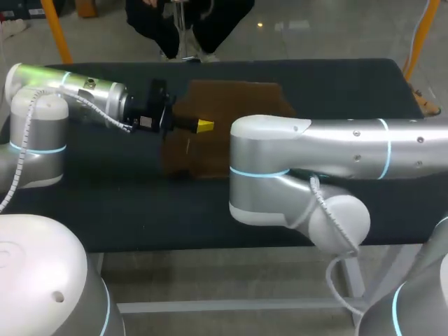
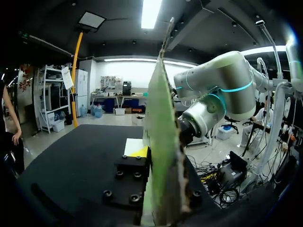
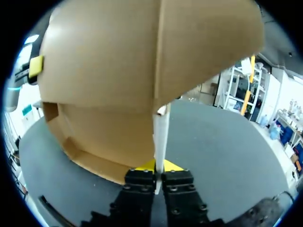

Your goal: Assemble the packaging by folding the flat box into shape, placing the metal phone stand inside, and closing the box properly

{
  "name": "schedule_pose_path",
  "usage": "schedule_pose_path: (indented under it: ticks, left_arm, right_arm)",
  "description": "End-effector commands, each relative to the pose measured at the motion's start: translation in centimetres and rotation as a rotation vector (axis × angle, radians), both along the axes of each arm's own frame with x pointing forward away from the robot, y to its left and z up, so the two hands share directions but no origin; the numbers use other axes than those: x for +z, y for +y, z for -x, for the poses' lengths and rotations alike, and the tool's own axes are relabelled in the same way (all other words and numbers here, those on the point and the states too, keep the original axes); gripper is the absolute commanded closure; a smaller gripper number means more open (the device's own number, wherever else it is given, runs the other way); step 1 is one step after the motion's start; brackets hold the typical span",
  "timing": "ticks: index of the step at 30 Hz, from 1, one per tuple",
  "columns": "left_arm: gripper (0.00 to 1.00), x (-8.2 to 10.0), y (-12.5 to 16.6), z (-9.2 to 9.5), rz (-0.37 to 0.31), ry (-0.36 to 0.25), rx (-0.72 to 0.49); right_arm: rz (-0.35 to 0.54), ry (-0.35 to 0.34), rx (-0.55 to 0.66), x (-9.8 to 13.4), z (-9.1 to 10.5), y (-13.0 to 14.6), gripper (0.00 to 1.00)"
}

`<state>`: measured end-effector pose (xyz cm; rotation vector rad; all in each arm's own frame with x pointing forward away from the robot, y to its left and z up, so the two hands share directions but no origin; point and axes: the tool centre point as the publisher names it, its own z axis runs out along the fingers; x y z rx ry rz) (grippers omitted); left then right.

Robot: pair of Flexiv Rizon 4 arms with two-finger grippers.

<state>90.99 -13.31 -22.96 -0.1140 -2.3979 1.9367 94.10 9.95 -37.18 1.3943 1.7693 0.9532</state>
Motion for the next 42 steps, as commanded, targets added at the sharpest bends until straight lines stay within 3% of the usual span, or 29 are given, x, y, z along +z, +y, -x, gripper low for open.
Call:
schedule_pose_path:
  ticks: [1, 2, 10, 18, 37, 42]
  left_arm:
    - [0.16, 1.3, -0.4, 1.3, -0.05, -0.023, 0.022]
    - [0.0, 1.4, -0.4, 1.5, -0.049, -0.025, 0.026]
    - [0.0, 2.2, -0.4, 3.5, -0.059, -0.064, 0.068]
    - [0.0, 2.9, -0.1, 6.0, -0.093, -0.166, 0.082]
    - [0.0, 2.5, 3.0, 9.5, -0.251, -0.224, 0.252]
    - [0.0, 3.0, 4.7, 9.3, -0.217, -0.226, 0.271]
  right_arm:
    - [0.107, 0.017, -0.178, 0.6, -0.2, 0.6, 1.0]
    - [0.102, 0.015, -0.169, 0.6, -0.2, 0.5, 1.0]
    - [0.041, 0.005, -0.1, 0.7, 0.2, -0.1, 1.0]
    - [-0.068, 0.024, -0.003, 1.2, 0.8, -1.8, 1.0]
    - [-0.233, 0.106, 0.276, 2.7, 1.6, -3.3, 1.0]
    - [-0.251, 0.128, 0.333, 2.7, 1.8, -2.8, 1.0]
